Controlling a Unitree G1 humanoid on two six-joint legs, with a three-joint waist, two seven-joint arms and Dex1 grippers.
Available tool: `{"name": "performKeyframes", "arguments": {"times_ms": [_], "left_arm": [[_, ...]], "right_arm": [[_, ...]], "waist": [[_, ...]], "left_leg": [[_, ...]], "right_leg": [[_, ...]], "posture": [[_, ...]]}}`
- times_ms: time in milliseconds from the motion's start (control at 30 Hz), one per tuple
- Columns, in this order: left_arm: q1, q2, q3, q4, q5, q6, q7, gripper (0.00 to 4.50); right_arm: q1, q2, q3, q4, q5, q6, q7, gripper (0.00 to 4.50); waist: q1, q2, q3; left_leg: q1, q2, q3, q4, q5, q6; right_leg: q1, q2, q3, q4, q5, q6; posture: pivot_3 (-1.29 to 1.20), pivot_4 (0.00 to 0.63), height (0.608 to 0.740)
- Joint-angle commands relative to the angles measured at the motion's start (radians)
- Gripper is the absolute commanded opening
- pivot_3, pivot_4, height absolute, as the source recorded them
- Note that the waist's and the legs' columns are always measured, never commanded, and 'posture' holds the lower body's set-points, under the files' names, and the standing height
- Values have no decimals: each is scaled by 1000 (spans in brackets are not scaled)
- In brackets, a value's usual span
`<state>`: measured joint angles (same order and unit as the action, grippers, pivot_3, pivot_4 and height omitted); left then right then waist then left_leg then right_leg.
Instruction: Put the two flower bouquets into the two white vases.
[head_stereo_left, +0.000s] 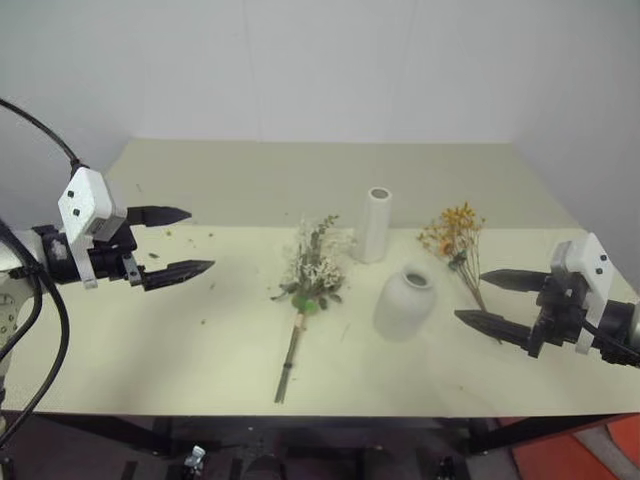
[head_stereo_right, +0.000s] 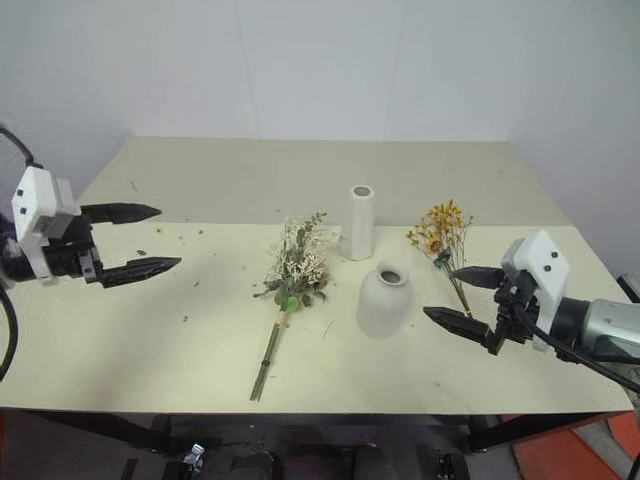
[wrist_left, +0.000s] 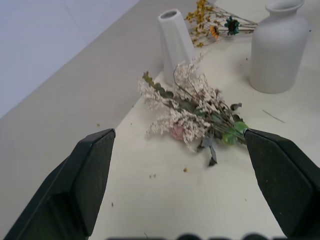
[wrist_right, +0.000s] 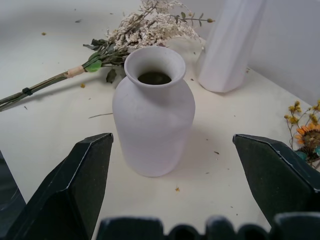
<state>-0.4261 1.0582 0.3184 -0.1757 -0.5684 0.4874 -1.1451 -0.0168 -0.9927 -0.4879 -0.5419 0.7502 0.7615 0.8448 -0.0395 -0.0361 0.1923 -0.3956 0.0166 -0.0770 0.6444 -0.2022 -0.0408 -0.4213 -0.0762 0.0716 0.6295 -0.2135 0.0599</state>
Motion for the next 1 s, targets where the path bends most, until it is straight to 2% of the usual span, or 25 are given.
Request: {"name": "performKeyframes", "arguments": {"times_ms": [33, 467, 600, 700, 800, 1000], "left_arm": [[-44, 2, -19, 27, 13, -37, -12, 4478], [-74, -18, -56, 73, 24, -73, -36, 4478], [-97, -58, -82, 72, 12, -65, -28, 4478], [-136, -91, -121, 84, 24, -80, -39, 4478], [-245, -151, -189, 139, 45, -102, -52, 4478], [-449, -343, -351, 255, 103, -153, -97, 4478]], "right_arm": [[4, 2, -58, -34, 17, 16, -28, 4500], [36, 2, -115, -62, 62, 60, -81, 4500], [-7, -10, -87, 5, 28, 114, -171, 4500], [-113, -19, -13, 110, -2, 195, -264, 4500], [-252, -32, 122, 250, -99, 233, -333, 4500], [-476, -2, 371, 478, -244, 227, -309, 4500]], "waist": [[-1, 0, 0], [-2, 0, 0], [-2, 0, 0], [-4, 0, 0], [-4, 0, 0], [-1, 0, 0]], "left_leg": [[0, 0, 0, 0, 0, 0], [0, 0, 0, 0, 0, 0], [0, 0, 0, 0, 0, 0], [0, 0, 0, 1, 0, 0], [1, 0, 0, 1, 0, 0], [-3, -2, 0, 1, 0, 0]], "right_leg": [[0, 0, 0, 0, 0, 0], [0, 0, 0, 0, 0, 0], [0, 0, 0, 0, 0, 0], [1, 0, 0, 0, 0, 0], [0, 0, 0, 1, 1, 0], [-1, -1, 0, -1, 1, 0]], "posture": [[0, 150, 740], [0, 150, 740], [0, 150, 740], [0, 150, 740], [0, 150, 740], [0, 150, 740]]}}
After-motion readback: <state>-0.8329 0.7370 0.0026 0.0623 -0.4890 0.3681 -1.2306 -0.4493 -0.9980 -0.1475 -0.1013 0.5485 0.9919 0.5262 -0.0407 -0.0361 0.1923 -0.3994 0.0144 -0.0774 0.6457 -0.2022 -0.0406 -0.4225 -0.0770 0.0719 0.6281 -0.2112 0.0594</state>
